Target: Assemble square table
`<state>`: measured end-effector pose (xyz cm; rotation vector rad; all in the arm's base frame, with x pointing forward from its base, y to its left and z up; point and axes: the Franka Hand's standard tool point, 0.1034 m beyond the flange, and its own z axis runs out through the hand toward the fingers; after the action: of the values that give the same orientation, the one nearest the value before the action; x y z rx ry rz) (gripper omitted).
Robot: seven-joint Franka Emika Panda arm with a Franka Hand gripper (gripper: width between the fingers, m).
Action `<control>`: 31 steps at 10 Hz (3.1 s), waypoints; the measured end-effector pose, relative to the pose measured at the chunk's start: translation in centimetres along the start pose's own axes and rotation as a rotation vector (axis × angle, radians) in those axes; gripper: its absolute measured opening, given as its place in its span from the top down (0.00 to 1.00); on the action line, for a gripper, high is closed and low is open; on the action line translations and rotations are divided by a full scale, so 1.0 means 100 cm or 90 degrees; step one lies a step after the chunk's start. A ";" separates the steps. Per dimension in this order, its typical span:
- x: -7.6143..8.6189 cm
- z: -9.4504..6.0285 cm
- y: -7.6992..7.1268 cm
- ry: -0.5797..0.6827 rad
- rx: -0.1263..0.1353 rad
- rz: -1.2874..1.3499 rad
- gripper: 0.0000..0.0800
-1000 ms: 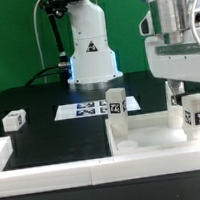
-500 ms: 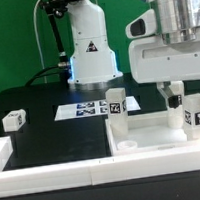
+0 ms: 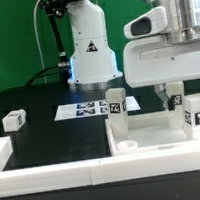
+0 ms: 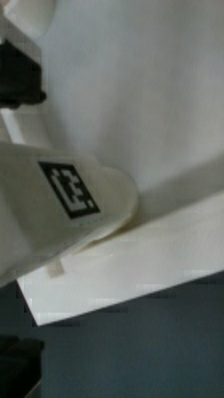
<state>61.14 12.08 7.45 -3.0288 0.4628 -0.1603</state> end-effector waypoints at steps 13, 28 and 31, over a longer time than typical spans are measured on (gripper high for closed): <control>0.002 0.000 0.002 0.007 -0.014 -0.095 0.64; 0.005 0.000 0.008 -0.020 -0.028 0.771 0.64; 0.004 0.001 0.008 -0.022 -0.027 0.748 0.43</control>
Offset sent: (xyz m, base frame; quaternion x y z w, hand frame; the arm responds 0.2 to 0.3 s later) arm -0.0012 0.0069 0.0026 -0.0279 0.0208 -0.1173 0.9925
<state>61.34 11.24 7.34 -2.2610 2.0584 -0.0128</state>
